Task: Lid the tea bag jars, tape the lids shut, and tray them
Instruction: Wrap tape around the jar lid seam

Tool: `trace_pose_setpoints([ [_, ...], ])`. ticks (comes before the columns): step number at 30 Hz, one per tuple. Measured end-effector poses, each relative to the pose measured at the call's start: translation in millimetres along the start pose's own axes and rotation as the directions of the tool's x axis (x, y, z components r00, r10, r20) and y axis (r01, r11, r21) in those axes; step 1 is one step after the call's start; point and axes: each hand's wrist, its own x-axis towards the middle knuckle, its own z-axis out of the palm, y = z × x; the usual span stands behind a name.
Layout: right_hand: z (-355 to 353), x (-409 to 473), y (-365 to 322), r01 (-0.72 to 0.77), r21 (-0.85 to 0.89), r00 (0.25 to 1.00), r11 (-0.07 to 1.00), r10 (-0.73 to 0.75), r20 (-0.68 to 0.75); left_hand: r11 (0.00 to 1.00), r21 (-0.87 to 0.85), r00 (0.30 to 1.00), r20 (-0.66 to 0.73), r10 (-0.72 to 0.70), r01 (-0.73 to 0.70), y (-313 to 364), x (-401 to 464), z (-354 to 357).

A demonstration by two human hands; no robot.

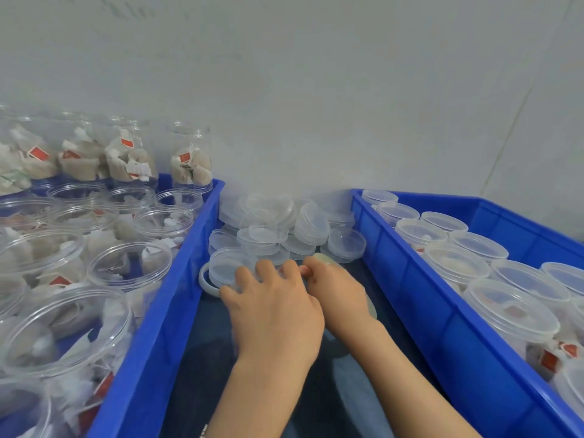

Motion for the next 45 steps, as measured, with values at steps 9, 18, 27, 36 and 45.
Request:
trace_pose_setpoints([
  [9,-13.6,34.2,2.8,0.065,0.117,0.995,0.991,-0.056,-0.077,0.985,-0.172,0.997,0.061,0.037,-0.026,4.4,-0.9,-6.9],
  [18,27.8,-22.0,16.5,-0.017,-0.221,0.995,0.975,0.038,0.091,0.987,-0.157,0.999,0.038,-0.013,0.019,10.8,15.6,-2.4],
  [27,25.2,-42.2,21.2,0.176,-0.259,0.975,0.950,-0.205,-0.088,0.990,-0.126,0.988,0.153,-0.036,0.056,14.4,25.7,-5.2],
  [36,25.3,-51.5,27.6,0.133,-0.152,0.991,0.979,-0.136,-0.008,0.935,-0.330,0.990,-0.013,-0.142,0.130,10.6,23.8,-3.7],
  [45,11.6,-84.4,-9.2,0.053,0.898,0.997,0.437,0.034,-0.076,0.368,-0.929,0.825,-0.182,-0.536,0.035,-16.5,-13.6,25.0],
])
